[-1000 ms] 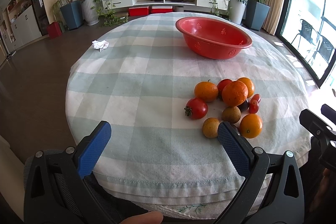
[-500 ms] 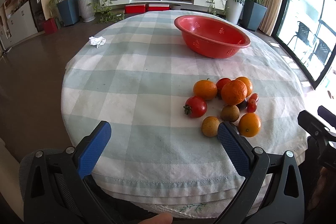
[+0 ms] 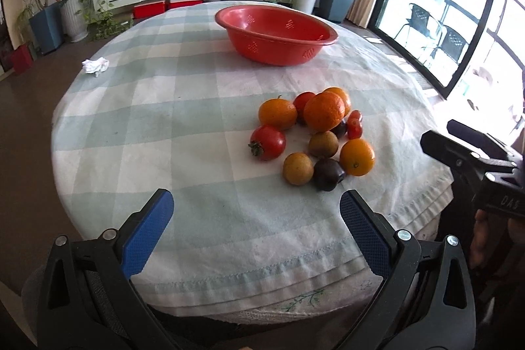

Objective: Organize fruits
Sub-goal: 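Reach the left tool to the red tomato while the right tool approaches an orange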

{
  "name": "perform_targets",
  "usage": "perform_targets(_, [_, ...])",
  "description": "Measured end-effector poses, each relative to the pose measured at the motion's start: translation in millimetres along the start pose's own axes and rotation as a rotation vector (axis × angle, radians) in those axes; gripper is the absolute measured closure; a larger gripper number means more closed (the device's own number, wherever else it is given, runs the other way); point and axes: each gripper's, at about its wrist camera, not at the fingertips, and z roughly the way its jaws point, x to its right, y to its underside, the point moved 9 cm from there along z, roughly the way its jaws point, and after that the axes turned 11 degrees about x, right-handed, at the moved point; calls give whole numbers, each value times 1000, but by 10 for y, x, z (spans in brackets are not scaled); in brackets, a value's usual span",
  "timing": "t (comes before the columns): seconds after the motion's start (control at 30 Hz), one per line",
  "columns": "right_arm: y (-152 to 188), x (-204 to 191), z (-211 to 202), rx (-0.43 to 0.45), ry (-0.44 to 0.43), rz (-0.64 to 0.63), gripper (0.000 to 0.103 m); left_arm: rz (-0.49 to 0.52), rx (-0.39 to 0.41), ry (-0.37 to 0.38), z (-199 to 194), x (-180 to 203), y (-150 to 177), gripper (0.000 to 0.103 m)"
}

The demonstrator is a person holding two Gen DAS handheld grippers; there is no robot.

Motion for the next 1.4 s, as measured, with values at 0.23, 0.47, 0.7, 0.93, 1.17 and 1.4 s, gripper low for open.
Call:
perform_targets(0.23, [-12,14,38,6,-48,-14,7,135,-30,78,214,-63,-420,0])
perform_targets(0.47, [36,-23,173,-36,-82,-14,16,213,-142,199,469,3,-509,31])
perform_targets(0.7, [43,-13,237,-42,-88,-10,20,209,-214,216,702,69,-355,58])
perform_targets(0.93, [67,-8,274,-55,-95,-1,20,197,-241,222,746,47,-340,58])
perform_targets(1.17, [79,-20,279,-59,-99,-1,20,202,-265,257,716,99,-328,71])
perform_targets(1.4, [80,-32,271,-58,-101,0,20,166,-307,277,753,62,-319,71])
